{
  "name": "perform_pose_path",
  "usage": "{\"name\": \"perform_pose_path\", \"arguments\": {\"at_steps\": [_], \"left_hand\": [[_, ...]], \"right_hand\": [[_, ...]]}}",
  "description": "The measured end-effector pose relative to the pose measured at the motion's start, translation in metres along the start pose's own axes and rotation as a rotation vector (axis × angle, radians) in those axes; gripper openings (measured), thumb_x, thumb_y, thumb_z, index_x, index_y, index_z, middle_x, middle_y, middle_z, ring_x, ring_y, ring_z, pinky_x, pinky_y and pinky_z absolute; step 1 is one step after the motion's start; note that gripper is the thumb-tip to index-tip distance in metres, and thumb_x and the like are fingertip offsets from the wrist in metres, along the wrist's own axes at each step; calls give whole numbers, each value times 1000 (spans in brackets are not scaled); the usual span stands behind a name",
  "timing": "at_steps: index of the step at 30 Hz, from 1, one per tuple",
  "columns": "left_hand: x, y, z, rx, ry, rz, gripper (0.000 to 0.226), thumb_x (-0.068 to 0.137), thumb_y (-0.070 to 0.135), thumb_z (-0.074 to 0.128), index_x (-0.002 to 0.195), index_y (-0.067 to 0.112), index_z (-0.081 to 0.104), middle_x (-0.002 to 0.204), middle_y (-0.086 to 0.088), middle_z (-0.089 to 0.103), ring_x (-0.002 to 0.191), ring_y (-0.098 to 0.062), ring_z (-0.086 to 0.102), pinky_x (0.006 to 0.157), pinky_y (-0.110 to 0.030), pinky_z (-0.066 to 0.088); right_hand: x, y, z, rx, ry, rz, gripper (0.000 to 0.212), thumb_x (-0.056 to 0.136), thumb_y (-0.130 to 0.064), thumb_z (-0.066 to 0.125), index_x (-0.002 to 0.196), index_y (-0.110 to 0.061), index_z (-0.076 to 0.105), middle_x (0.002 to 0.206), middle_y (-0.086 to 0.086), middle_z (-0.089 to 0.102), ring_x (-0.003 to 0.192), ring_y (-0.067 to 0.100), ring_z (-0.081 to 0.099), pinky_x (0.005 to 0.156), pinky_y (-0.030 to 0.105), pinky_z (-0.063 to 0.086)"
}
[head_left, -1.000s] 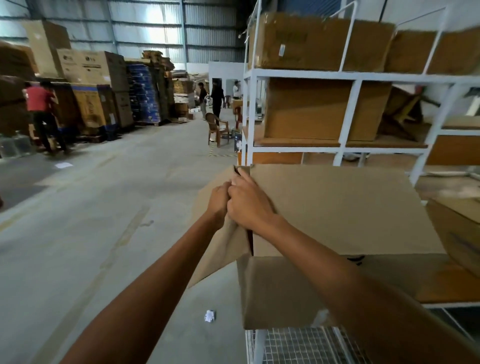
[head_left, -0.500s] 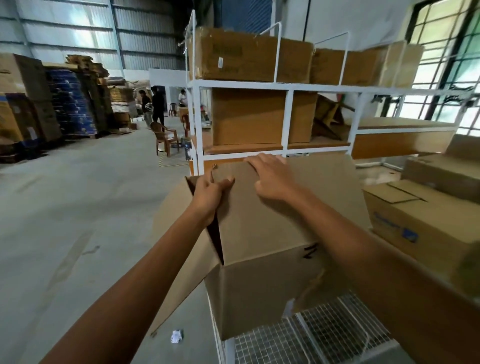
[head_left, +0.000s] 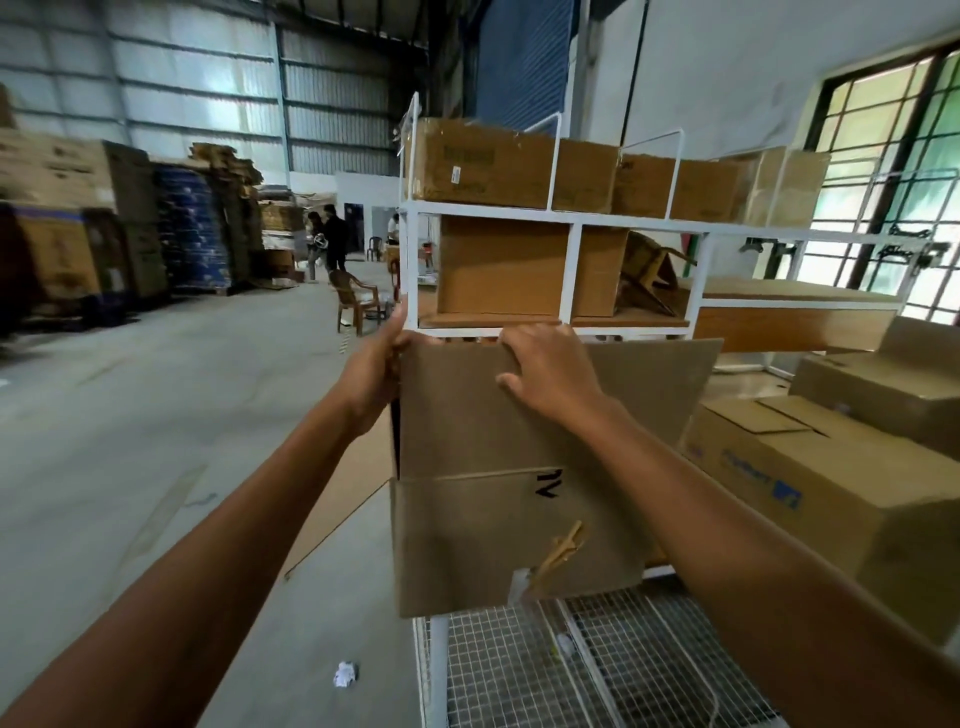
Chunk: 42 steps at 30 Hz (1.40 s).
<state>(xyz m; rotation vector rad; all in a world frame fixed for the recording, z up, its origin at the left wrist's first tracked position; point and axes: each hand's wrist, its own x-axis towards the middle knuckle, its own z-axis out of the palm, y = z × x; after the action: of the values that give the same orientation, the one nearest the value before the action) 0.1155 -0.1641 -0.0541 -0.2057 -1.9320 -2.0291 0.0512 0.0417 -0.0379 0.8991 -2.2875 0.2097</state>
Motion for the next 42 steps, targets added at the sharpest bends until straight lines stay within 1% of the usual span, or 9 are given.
{"name": "perform_pose_path", "arguments": {"at_steps": [3, 9, 15, 19, 22, 25, 31, 36, 42], "left_hand": [[-28, 19, 15, 34, -143, -108, 75, 95, 64, 25, 125, 2, 56, 107, -21, 69, 92, -21, 71, 80, -33, 48], [-77, -11, 68, 723, -372, -236, 25, 95, 33, 56, 103, 14, 71, 100, -6, 71, 94, -20, 67, 78, -29, 52], [-102, -80, 98, 1181, -239, -111, 26, 82, 46, 57, 91, 24, 69, 92, 3, 68, 86, -16, 62, 81, -40, 53], [-111, -118, 100, 1384, -282, -120, 47, 82, 47, 60, 124, 25, 57, 134, -7, 50, 123, -32, 43, 102, -49, 40], [-119, -145, 99, 1495, -339, -169, 67, 84, 44, 65, 143, 23, 40, 157, -11, 20, 144, -39, 14, 114, -55, 24], [-119, -161, 97, 1504, -277, -52, 55, 88, 36, 61, 139, 21, 45, 160, -14, 15, 148, -38, 4, 118, -53, 15], [-75, -156, 93, 1556, -118, 222, 67, 86, 42, 66, 143, 17, 40, 160, -14, 19, 149, -32, 7, 121, -48, 10], [-41, -174, 84, 1545, -102, 104, 104, 75, 55, 72, 154, 17, 16, 160, -12, 20, 149, -31, 12, 121, -49, 10], [-25, -203, 72, 1692, 35, 223, 70, 67, 59, 74, 119, 15, 56, 109, -8, 60, 99, -27, 55, 84, -41, 43]], "right_hand": [[-42, -5, -22, 86, -107, 49, 25, 85, -39, 72, 102, -22, 66, 92, -4, 66, 85, 13, 60, 86, 36, 51], [-136, -9, -29, 111, -331, -16, 14, 86, -37, 69, 94, -27, 69, 86, -7, 66, 78, 9, 58, 76, 27, 49], [-189, -9, 4, 131, -392, -3, 36, 81, -42, 67, 112, -25, 63, 112, -3, 65, 105, 18, 54, 85, 37, 49], [-213, -6, 22, 266, -582, 99, 62, 78, -68, 60, 127, -29, 59, 141, 1, 52, 129, 22, 45, 102, 48, 43], [-225, 2, 34, 306, -622, 206, 67, 85, -60, 60, 139, -21, 51, 157, 9, 34, 139, 26, 38, 110, 46, 36], [-224, 11, 43, 254, -615, 227, 65, 88, -51, 62, 143, -22, 45, 161, 11, 22, 141, 30, 35, 111, 46, 35], [-198, 30, 64, 220, -525, 221, 54, 88, -20, 68, 139, -24, 48, 162, 13, 16, 145, 31, 25, 115, 43, 30], [-170, 36, 91, 171, -429, 195, 57, 88, -14, 66, 141, -23, 46, 163, 9, 15, 146, 29, 23, 114, 44, 33], [-148, 43, 129, 43, -415, 133, 68, 87, 0, 61, 147, -20, 39, 162, 7, 19, 150, 24, 13, 121, 45, 18]]}}
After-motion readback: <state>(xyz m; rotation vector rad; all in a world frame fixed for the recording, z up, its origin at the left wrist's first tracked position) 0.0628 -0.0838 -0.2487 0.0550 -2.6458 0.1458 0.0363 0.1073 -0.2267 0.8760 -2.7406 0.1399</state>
